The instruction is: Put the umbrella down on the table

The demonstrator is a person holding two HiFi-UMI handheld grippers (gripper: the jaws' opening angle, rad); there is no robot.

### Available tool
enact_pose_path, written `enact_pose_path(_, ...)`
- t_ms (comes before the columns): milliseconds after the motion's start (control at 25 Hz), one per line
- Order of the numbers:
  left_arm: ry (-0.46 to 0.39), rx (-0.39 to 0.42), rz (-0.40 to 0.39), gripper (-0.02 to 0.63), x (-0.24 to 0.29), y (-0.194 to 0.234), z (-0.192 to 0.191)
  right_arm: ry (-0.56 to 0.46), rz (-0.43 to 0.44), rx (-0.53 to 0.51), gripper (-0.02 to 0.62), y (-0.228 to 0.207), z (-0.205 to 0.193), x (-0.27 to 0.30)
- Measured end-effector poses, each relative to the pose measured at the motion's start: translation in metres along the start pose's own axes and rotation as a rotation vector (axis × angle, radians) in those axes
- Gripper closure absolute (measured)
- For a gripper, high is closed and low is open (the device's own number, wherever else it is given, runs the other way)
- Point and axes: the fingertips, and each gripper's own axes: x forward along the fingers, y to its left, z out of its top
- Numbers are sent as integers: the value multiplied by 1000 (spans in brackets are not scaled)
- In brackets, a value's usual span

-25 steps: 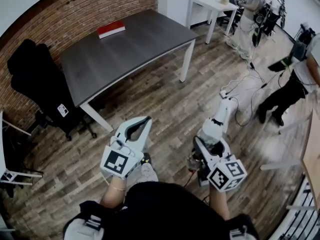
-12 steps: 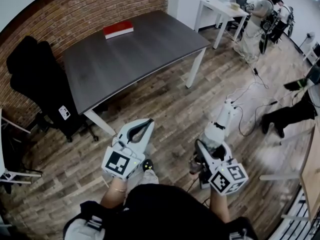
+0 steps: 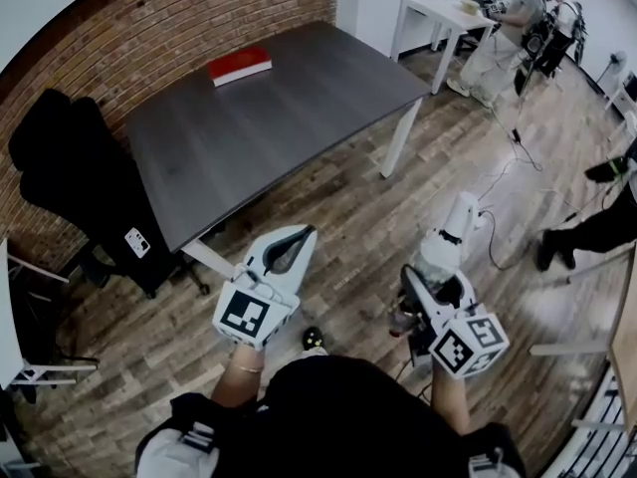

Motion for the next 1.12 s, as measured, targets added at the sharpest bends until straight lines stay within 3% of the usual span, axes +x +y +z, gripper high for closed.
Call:
enact_pose_path(200, -4, 14, -12, 603, 7, 21, -27, -39, 3, 29, 307, -3, -18, 20)
enact_pose_path(440, -18, 14, -47, 603, 22, 60, -15, -39, -41, 34, 307, 0, 1, 55)
enact_pose_path(1120, 10, -4, 7, 603, 18, 113, -28, 10, 20, 35, 307, 11, 6, 122)
